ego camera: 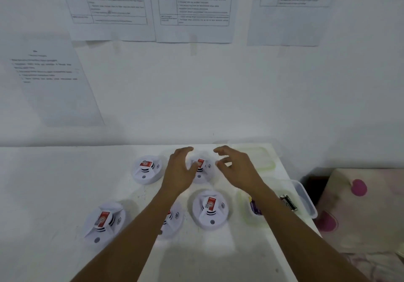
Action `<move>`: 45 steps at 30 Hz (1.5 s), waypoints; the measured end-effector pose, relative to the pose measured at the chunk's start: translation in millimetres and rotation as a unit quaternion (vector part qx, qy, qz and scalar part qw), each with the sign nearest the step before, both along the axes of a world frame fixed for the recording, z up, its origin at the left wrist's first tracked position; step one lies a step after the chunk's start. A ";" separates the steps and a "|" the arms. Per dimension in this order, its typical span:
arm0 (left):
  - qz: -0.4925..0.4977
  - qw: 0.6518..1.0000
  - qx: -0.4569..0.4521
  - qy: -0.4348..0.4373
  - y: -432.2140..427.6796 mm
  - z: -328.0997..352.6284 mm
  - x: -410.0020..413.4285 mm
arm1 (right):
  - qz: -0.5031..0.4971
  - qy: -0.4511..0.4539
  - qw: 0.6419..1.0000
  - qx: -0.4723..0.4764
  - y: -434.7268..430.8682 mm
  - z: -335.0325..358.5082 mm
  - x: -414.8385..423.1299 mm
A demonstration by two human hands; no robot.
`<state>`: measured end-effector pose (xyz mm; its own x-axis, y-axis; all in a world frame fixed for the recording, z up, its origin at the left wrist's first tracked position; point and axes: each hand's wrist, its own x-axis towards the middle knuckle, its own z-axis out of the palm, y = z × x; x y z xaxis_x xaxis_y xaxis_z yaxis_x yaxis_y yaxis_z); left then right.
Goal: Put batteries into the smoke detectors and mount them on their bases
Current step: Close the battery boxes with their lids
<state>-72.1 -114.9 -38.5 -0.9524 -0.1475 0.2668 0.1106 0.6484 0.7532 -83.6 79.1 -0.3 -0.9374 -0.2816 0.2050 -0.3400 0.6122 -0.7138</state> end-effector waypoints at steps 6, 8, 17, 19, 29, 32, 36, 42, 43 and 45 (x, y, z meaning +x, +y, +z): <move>-0.089 0.994 0.067 -0.010 66.8 15.8 30.5 | -0.072 0.061 0.995 -0.033 84.3 -0.5 34.9; -0.111 0.991 0.070 -0.023 92.2 10.4 40.8 | -0.111 0.075 0.991 -0.022 111.7 -7.7 45.7; -0.123 0.986 0.075 -0.081 168.5 -5.2 65.0 | -0.183 -0.011 0.983 -0.021 186.7 -45.1 75.9; -0.139 0.982 0.087 -0.088 174.0 -8.6 70.0 | -0.170 -0.010 0.985 -0.035 188.2 -52.3 79.4; -0.144 0.983 0.082 -0.077 167.8 -14.1 79.9 | -0.124 -0.052 0.986 -0.097 196.7 -56.6 75.7; -0.132 0.986 0.086 -0.047 159.3 -16.5 83.6 | -0.122 -0.056 0.985 -0.110 197.2 -54.1 72.8; -0.113 0.990 0.084 -0.015 146.0 -10.9 86.2 | -0.176 -0.029 0.982 -0.058 198.3 -55.8 64.2; -0.097 0.990 0.102 -0.009 126.9 -2.7 85.5 | -0.165 -0.146 0.975 0.043 194.8 -57.4 56.1; -0.098 0.990 0.101 -0.009 125.0 -2.2 85.7 | -0.173 -0.155 0.972 0.030 196.4 -56.8 54.8; -0.101 0.990 0.101 -0.010 122.5 -2.2 86.2 | -0.189 -0.196 0.962 -0.015 202.8 -54.9 51.8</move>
<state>14.1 7.6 -40.7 -0.9728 -0.0020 0.2317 0.2061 0.4498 0.8690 -31.8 281.9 -55.2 -0.9786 0.0943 -0.1830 0.2018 0.6159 -0.7615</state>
